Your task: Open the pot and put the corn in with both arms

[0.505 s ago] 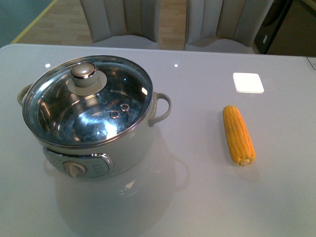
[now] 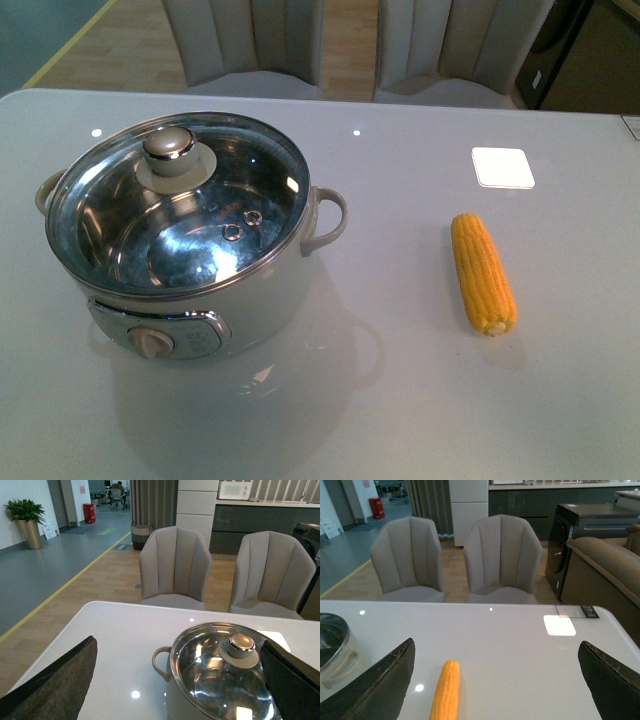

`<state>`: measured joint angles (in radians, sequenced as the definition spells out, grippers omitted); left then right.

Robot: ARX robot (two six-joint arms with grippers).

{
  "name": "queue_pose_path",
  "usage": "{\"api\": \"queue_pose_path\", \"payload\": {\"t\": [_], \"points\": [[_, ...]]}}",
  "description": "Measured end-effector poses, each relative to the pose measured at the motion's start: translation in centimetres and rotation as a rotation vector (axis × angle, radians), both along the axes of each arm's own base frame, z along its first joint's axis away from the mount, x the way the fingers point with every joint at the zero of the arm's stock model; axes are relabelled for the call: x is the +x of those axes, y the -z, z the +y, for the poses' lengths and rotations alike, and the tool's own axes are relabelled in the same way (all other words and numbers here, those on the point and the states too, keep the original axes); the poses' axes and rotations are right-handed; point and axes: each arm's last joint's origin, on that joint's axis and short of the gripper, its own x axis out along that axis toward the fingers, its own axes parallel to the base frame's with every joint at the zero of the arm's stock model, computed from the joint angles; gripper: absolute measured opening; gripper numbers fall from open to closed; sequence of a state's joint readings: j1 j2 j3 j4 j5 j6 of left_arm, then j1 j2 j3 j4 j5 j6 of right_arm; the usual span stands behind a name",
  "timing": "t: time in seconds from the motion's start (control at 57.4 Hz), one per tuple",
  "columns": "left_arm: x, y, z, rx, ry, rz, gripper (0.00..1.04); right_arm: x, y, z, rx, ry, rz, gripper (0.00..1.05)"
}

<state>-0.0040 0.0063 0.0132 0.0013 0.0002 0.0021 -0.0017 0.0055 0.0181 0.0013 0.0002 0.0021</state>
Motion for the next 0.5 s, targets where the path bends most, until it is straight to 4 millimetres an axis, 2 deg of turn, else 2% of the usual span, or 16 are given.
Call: {"api": "queue_pose_path", "payload": {"t": [0.279, 0.331, 0.383, 0.505], "points": [[0.0, 0.0, 0.0, 0.0, 0.0, 0.0, 0.98, 0.0, 0.0, 0.0, 0.0, 0.0, 0.0, 0.96], [0.0, 0.1, 0.0, -0.032, -0.053, 0.097, 0.98, 0.0, 0.0, 0.0, 0.0, 0.0, 0.0, 0.96], [0.2, 0.3, -0.1, -0.062, -0.121, 0.341, 0.98, 0.0, 0.0, 0.0, 0.0, 0.0, 0.0, 0.96], [1.0, 0.3, -0.4, -0.079, -0.103, 0.417, 0.98, 0.0, 0.0, 0.0, 0.0, 0.0, 0.0, 0.96]]}}
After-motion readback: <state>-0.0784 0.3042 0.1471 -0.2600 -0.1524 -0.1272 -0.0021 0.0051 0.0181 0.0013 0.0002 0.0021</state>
